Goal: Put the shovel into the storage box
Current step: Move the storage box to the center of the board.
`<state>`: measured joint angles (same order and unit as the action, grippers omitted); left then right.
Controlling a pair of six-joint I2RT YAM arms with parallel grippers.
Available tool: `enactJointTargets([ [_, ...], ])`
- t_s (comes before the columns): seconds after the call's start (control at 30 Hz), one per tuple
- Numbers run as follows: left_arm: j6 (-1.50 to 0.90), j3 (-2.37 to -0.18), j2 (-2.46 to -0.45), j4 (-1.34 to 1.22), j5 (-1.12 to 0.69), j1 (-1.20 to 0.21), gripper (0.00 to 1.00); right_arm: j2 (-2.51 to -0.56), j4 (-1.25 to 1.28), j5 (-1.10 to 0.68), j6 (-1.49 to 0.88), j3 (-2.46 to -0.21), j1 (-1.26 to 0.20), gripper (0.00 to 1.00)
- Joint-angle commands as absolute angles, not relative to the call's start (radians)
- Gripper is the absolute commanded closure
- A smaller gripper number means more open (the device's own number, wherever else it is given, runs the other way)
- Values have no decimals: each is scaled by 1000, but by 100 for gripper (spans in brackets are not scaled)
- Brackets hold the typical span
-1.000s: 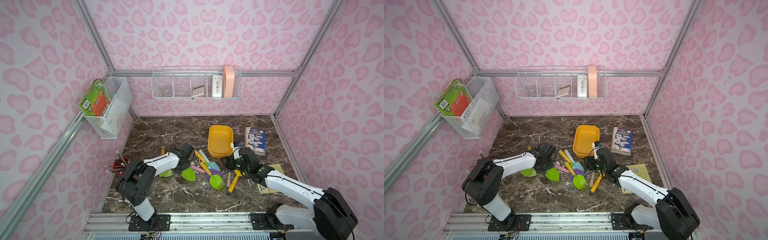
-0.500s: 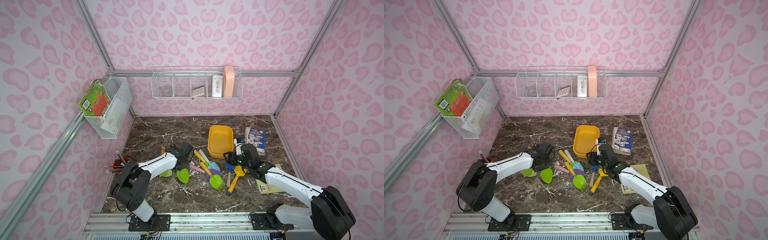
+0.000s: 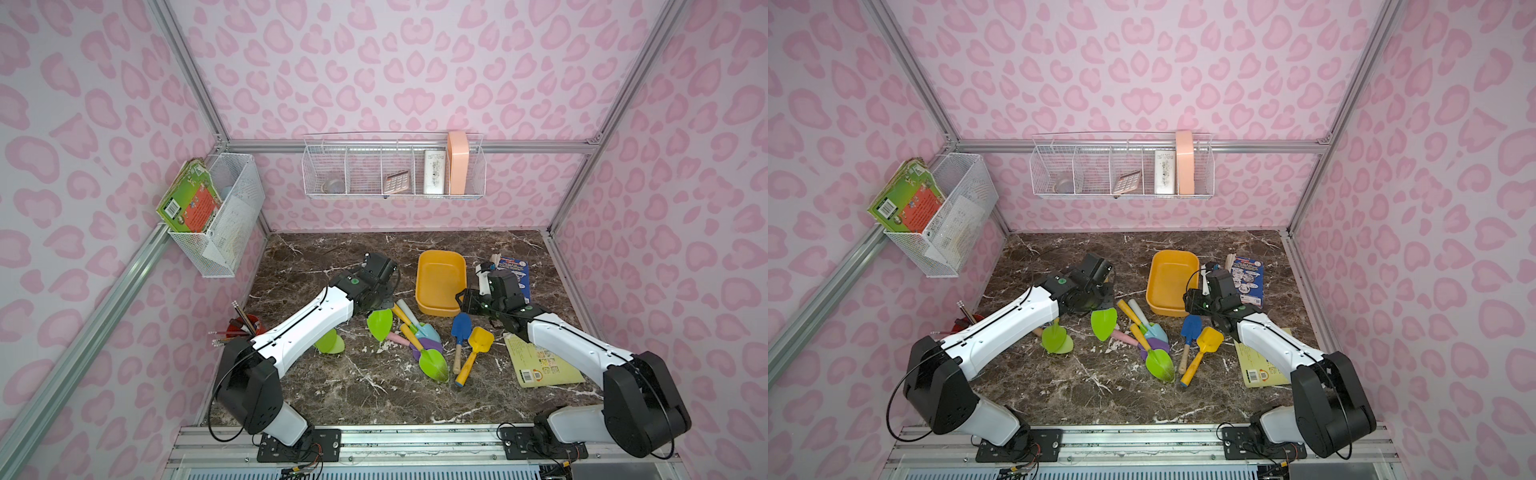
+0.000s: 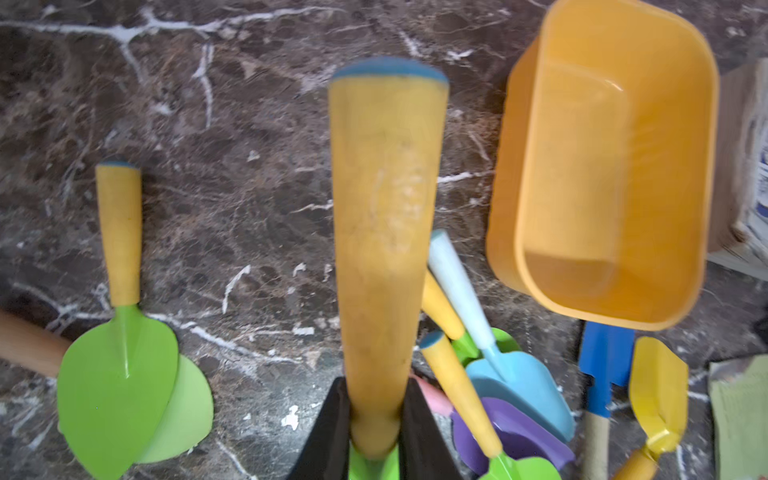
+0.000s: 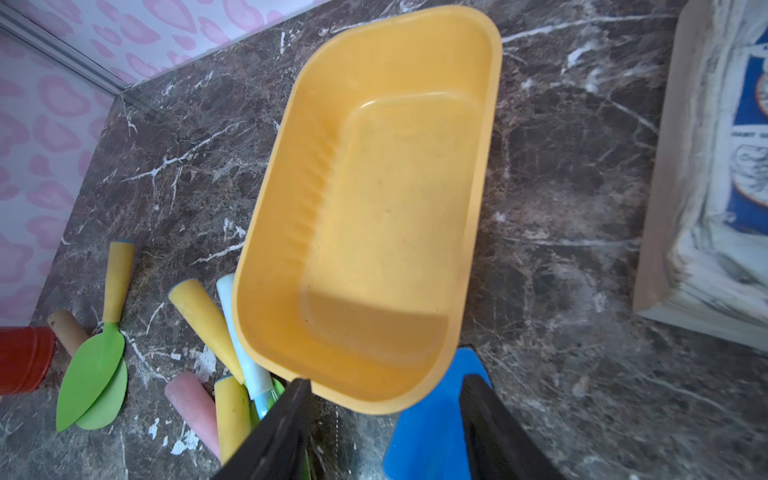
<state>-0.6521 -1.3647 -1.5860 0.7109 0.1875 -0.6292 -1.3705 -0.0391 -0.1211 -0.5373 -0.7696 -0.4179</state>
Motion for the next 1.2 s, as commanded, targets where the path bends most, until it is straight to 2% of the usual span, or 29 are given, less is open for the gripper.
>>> enactJointTargets([
  [0.0, -565, -1478, -1658, 742, 121, -642, 96, -1367, -13, -137, -530, -758, -400, 40],
  [0.3, -514, -1764, -1907, 762, 44, -689, 97, -1547, -54, -131, -502, -883, -350, 42],
  [0.5, -505, -1774, -1931, 739, 37, -698, 97, -1665, -53, -115, -497, -968, -350, 50],
  [0.93, -425, -1843, -2018, 669, 20, -697, 96, -1761, -80, -64, -428, -1020, -407, 77],
  [1.17, -406, -1868, -2079, 614, 50, -696, 96, -1752, -78, -57, -417, -1012, -422, 78],
])
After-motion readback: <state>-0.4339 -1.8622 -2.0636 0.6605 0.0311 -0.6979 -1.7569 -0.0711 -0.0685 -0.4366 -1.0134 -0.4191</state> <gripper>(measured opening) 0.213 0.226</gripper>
